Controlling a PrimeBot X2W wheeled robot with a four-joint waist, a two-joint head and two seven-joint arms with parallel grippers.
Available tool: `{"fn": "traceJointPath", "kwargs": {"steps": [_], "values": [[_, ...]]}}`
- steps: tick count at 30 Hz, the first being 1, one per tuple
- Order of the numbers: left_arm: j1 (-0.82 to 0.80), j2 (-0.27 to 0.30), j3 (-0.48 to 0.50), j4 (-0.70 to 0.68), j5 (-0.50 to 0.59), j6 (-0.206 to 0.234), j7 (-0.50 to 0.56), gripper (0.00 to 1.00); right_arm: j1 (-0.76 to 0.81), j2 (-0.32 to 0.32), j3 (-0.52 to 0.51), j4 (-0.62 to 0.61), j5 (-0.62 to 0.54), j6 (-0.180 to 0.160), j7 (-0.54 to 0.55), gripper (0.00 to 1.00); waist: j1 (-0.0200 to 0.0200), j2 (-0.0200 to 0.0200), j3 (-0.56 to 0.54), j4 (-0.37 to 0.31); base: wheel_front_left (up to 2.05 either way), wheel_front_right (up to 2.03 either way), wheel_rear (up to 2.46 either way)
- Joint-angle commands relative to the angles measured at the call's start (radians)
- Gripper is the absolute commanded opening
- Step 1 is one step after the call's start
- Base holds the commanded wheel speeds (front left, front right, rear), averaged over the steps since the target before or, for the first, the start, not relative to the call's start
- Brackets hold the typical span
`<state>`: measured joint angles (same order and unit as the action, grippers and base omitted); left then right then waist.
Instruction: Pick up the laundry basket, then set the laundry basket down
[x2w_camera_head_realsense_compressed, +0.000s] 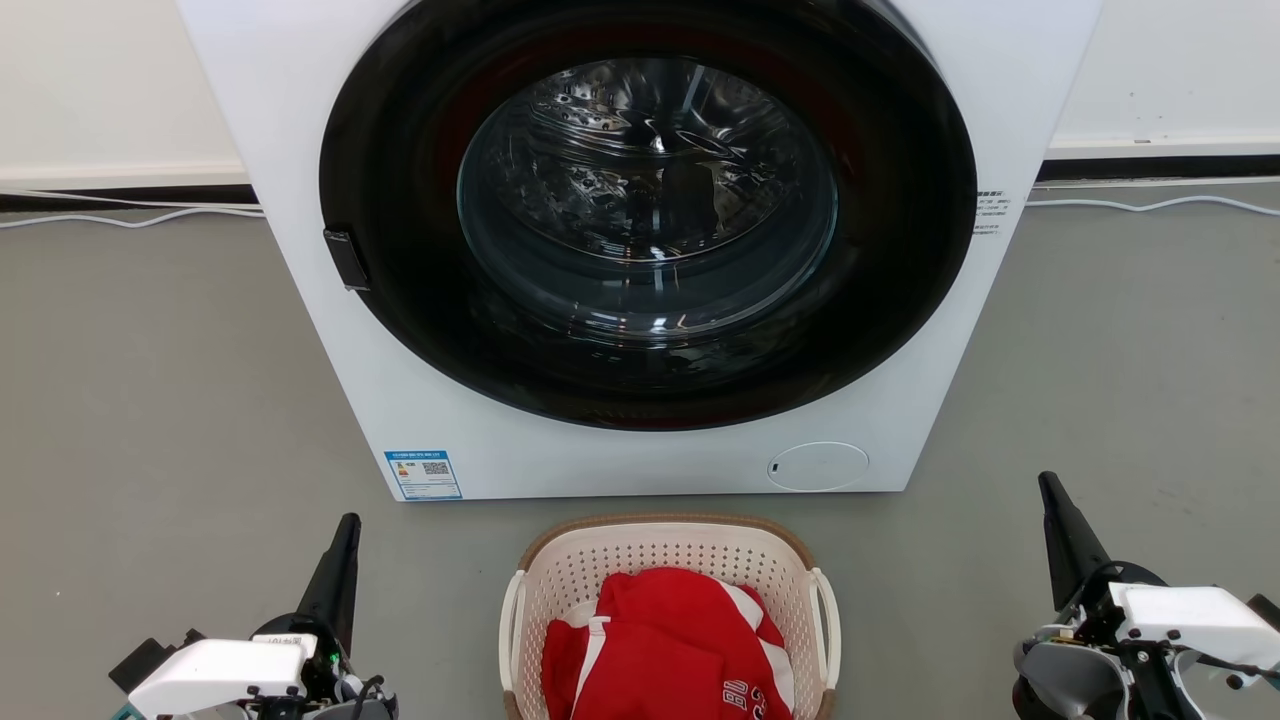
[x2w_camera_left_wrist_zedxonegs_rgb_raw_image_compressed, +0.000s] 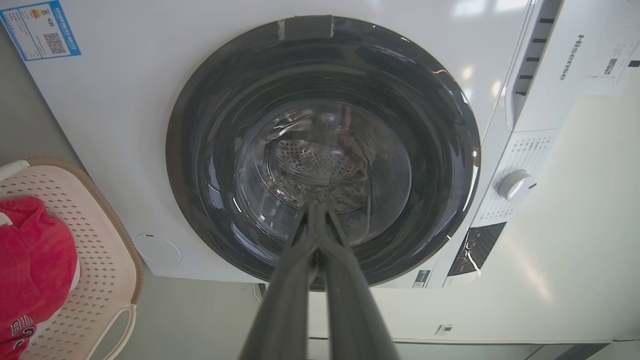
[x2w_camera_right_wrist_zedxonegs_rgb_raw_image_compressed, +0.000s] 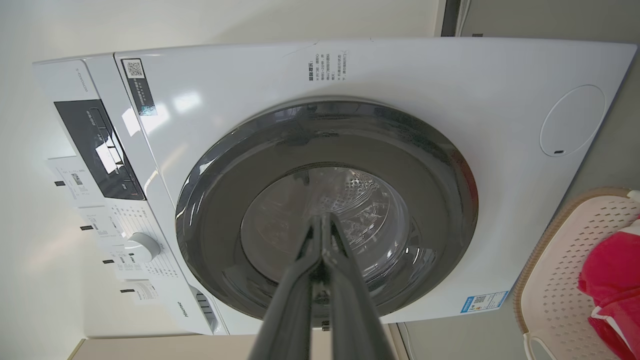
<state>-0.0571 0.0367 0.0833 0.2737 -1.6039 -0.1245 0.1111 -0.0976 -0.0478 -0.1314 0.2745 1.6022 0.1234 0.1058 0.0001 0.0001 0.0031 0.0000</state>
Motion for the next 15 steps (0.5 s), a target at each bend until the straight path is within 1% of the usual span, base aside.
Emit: {"fn": "traceJointPath", "kwargs": {"steps": [1, 15], "values": [[-0.051, 0.013, 0.030, -0.029, -0.005, -0.006, 0.002, 0.00, -0.010, -0.002, 0.018, -0.030, 0.007, 0.007, 0.007, 0.00, 0.0000, -0.0001, 0.000, 0.000, 0.00, 0.00, 0.00], [-0.051, 0.013, 0.030, -0.029, -0.005, -0.006, 0.002, 0.00, -0.010, -0.002, 0.018, -0.030, 0.007, 0.007, 0.007, 0.00, 0.0000, -0.0001, 0.000, 0.000, 0.00, 0.00, 0.00]]}}
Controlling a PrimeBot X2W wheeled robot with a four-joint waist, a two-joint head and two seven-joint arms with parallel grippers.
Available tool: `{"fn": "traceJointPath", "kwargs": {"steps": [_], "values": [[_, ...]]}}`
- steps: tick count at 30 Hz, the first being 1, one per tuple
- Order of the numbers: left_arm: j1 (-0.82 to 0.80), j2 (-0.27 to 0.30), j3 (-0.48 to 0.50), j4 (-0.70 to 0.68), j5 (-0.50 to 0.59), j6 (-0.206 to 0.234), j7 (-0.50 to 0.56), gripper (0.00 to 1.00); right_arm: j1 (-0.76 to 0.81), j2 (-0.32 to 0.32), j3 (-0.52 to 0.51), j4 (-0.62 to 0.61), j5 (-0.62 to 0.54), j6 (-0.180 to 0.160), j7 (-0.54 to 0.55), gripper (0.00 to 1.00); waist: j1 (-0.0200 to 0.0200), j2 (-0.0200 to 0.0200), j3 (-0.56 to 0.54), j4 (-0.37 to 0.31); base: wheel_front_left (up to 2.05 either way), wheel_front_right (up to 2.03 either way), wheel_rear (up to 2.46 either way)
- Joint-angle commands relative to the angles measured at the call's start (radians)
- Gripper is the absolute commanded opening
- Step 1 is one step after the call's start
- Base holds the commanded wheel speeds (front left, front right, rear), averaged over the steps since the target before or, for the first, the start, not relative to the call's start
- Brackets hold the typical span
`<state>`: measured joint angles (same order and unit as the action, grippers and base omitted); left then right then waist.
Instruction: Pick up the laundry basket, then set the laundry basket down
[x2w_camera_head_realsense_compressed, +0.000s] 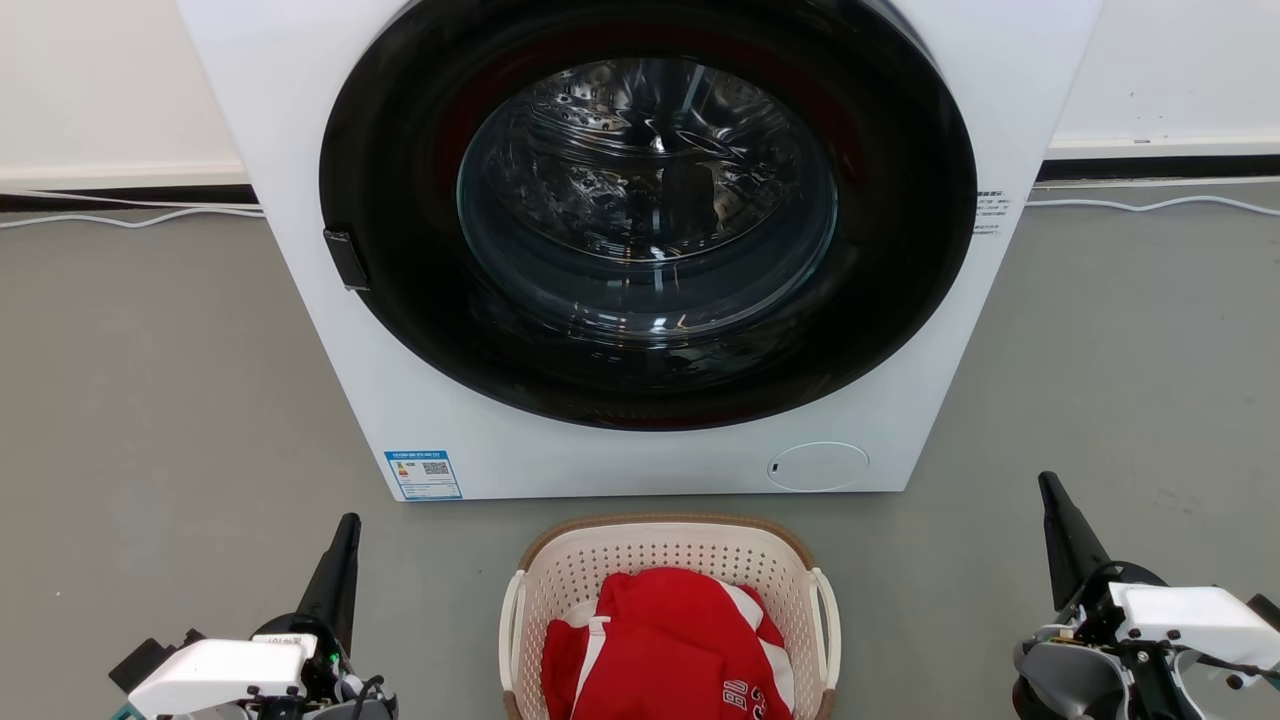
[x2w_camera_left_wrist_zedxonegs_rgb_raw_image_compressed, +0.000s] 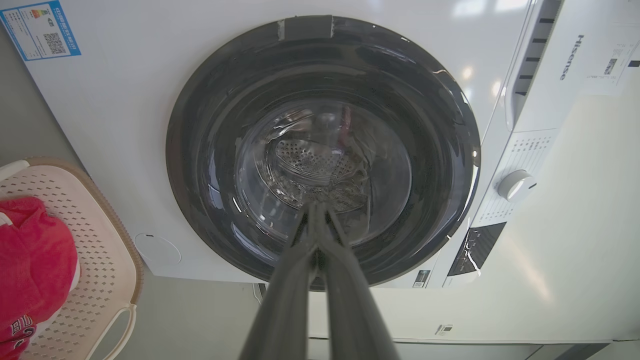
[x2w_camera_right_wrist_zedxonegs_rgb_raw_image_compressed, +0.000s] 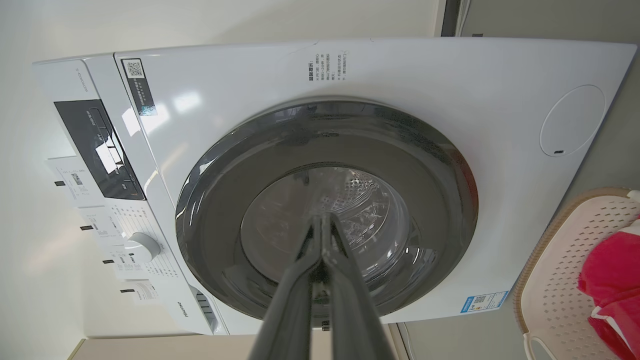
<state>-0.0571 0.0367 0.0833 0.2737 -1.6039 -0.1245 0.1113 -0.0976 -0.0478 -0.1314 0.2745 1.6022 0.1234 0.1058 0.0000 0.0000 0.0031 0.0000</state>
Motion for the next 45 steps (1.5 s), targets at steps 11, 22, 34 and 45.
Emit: {"fn": "traceJointPath", "kwargs": {"steps": [11, 22, 34, 45], "values": [[-0.051, 0.013, 0.030, -0.029, -0.005, -0.006, 0.002, 0.00, -0.010, -0.002, 0.018, -0.030, 0.007, 0.007, 0.007, 0.00, 0.0000, 0.0000, 0.000, 0.000, 0.00, 0.00, 0.00], [-0.051, 0.013, 0.030, -0.029, -0.005, -0.006, 0.002, 0.00, -0.010, -0.002, 0.018, -0.030, 0.007, 0.007, 0.007, 0.00, 0.0000, 0.0000, 0.000, 0.000, 0.00, 0.00, 0.00], [-0.051, 0.013, 0.030, -0.029, -0.005, -0.006, 0.002, 0.00, -0.010, -0.002, 0.018, -0.030, 0.007, 0.007, 0.007, 0.00, 0.0000, 0.0000, 0.000, 0.000, 0.00, 0.00, 0.00], [0.016, -0.006, -0.007, 0.024, 0.004, 0.001, -0.017, 1.00, 0.014, 0.003, 0.015, 0.018, -0.004, 0.000, -0.014, 1.00, 0.0020, 0.0000, 0.000, 0.000, 0.00, 0.00, 0.00]]}}
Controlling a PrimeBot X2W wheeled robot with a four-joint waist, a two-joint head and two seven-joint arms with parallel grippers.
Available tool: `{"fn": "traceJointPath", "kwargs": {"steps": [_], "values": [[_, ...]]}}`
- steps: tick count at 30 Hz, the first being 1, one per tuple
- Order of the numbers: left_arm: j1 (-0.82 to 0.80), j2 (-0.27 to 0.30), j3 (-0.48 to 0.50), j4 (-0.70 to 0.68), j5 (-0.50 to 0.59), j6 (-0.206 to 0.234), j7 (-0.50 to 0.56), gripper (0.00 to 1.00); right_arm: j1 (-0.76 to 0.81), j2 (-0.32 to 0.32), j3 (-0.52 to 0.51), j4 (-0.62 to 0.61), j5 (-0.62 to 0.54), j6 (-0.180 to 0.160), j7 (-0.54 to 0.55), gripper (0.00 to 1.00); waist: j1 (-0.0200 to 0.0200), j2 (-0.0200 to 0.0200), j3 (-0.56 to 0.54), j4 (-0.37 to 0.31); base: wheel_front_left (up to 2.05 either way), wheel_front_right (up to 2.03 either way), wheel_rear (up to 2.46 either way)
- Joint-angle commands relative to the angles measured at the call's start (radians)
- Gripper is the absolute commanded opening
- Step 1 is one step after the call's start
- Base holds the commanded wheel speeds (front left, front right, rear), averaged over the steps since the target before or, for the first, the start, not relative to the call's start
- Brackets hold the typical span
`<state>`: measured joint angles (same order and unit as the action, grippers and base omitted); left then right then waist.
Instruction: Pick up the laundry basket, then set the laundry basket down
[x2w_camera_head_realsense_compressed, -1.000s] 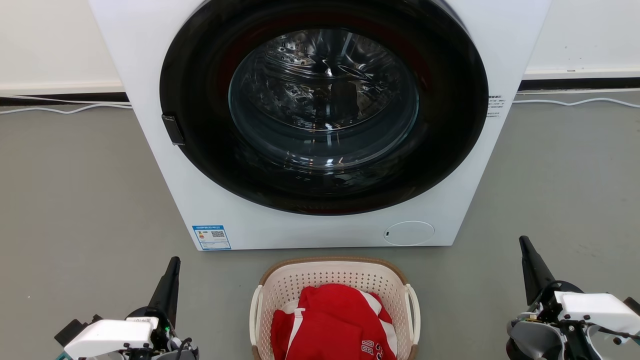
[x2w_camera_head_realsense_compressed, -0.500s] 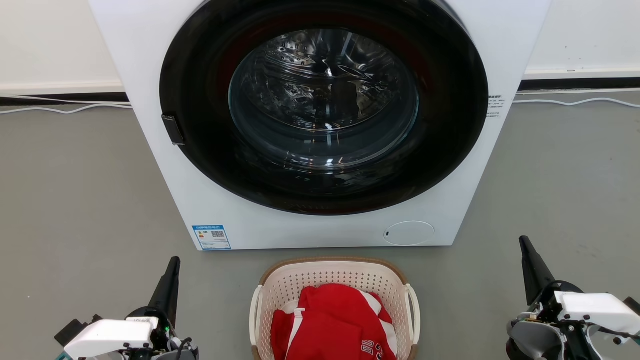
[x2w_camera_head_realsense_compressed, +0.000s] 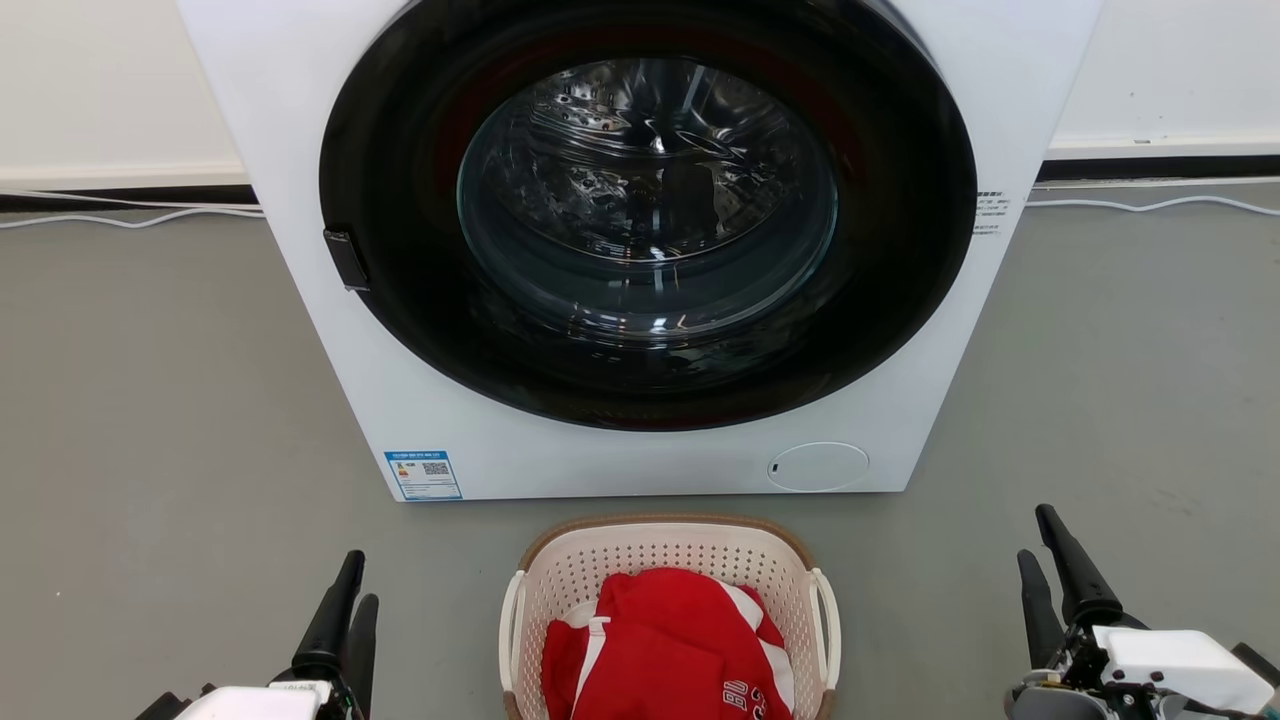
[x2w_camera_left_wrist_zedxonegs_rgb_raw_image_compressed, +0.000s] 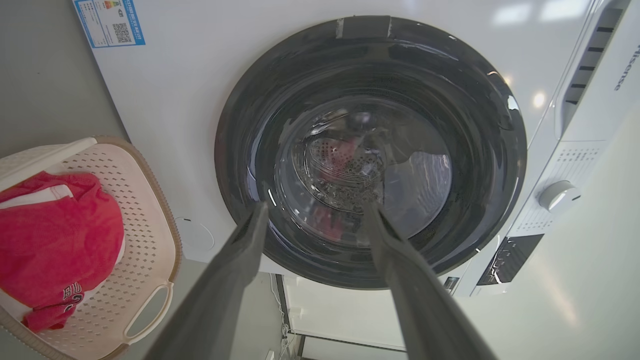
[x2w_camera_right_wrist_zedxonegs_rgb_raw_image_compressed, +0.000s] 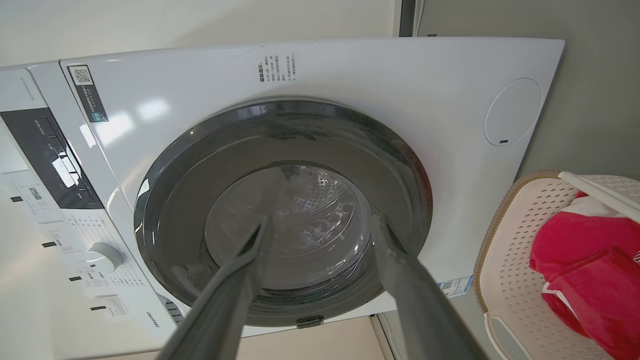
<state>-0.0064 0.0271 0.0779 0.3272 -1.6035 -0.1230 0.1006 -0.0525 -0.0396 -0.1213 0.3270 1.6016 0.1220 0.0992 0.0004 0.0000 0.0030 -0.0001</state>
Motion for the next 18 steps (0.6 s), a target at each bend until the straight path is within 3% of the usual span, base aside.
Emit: {"fn": "traceJointPath", "kwargs": {"steps": [1, 5, 18], "values": [[-0.035, 0.004, -0.003, -0.032, 0.005, -0.001, -0.009, 1.00, -0.031, -0.005, 0.008, -0.038, -0.004, 0.001, -0.010, 1.00, 0.0019, 0.0000, -0.001, 0.000, 0.00, 0.00, 0.00], [-0.036, 0.004, -0.007, -0.040, 0.011, -0.001, -0.022, 1.00, -0.029, -0.006, 0.017, -0.049, -0.007, 0.002, -0.021, 1.00, -0.0001, 0.0000, 0.001, 0.000, 0.00, 0.00, 0.00], [-0.046, 0.006, -0.020, -0.066, 0.068, -0.002, -0.060, 1.00, -0.033, -0.019, 0.054, -0.083, -0.040, 0.002, -0.063, 1.00, -0.0003, 0.0000, 0.004, -0.002, 0.00, 0.00, 0.00]]}}
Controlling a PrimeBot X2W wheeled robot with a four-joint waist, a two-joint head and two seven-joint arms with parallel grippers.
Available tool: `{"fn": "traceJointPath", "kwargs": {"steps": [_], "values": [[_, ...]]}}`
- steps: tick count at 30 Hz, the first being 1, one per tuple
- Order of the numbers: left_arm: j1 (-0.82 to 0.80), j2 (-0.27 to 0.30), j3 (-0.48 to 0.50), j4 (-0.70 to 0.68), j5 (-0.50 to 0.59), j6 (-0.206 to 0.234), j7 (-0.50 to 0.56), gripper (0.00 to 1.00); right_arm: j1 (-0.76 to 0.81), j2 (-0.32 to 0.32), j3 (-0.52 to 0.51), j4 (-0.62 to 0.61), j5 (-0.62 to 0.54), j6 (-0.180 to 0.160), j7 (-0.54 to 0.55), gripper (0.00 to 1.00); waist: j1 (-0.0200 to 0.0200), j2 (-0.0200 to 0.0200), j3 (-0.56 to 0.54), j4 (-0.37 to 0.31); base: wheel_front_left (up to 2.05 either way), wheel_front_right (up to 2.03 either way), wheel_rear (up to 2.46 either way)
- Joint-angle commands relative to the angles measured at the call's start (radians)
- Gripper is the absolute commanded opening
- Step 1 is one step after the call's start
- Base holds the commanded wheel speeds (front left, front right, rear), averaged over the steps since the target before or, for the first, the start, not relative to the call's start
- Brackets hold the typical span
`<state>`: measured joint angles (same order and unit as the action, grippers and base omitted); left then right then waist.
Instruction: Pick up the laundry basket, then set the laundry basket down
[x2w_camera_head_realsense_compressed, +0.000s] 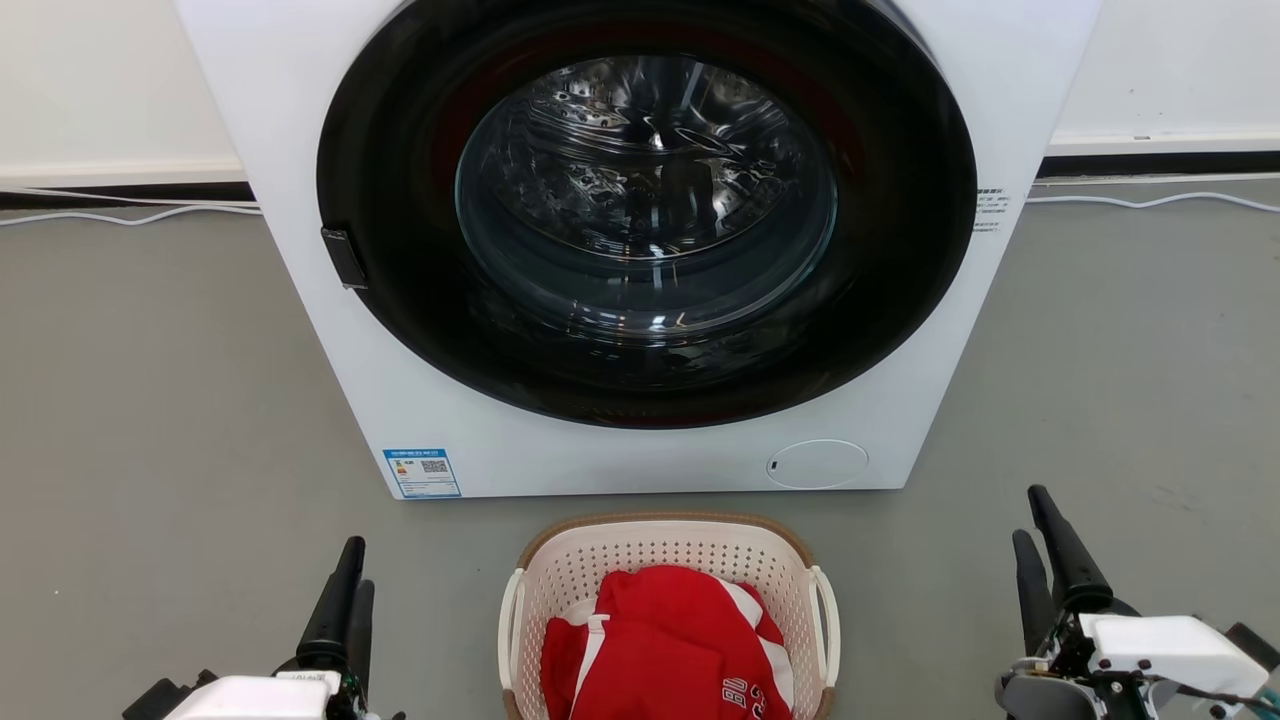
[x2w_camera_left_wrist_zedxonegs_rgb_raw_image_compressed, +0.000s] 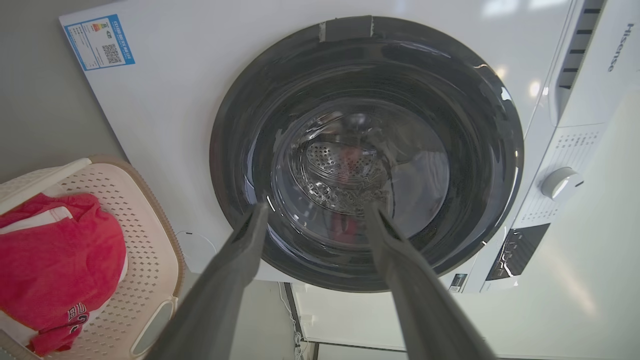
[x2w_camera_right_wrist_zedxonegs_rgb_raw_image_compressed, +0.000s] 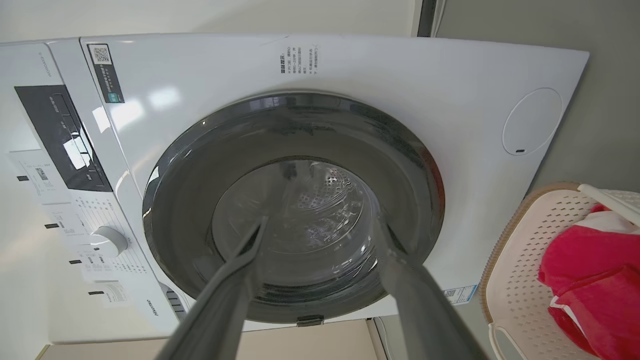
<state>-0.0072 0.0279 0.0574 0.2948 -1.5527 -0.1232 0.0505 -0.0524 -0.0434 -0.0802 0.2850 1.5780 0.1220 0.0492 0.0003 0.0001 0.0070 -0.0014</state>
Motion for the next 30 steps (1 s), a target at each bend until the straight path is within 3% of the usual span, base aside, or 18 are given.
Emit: {"fn": "traceJointPath", "kwargs": {"steps": [1, 30], "values": [[-0.046, 0.006, -0.001, -0.036, 0.024, -0.001, -0.013, 1.00, -0.033, -0.017, 0.016, -0.044, -0.022, 0.002, -0.016, 1.00, -0.0002, -0.0001, 0.001, -0.001, 0.00, 0.00, 0.00], [-0.070, 0.011, -0.027, -0.107, 0.467, -0.003, -0.100, 1.00, -0.043, -0.047, 0.077, -0.120, -0.397, 0.004, -0.101, 1.00, -0.0003, -0.0001, 0.006, -0.010, 0.00, 0.00, 0.00]]}}
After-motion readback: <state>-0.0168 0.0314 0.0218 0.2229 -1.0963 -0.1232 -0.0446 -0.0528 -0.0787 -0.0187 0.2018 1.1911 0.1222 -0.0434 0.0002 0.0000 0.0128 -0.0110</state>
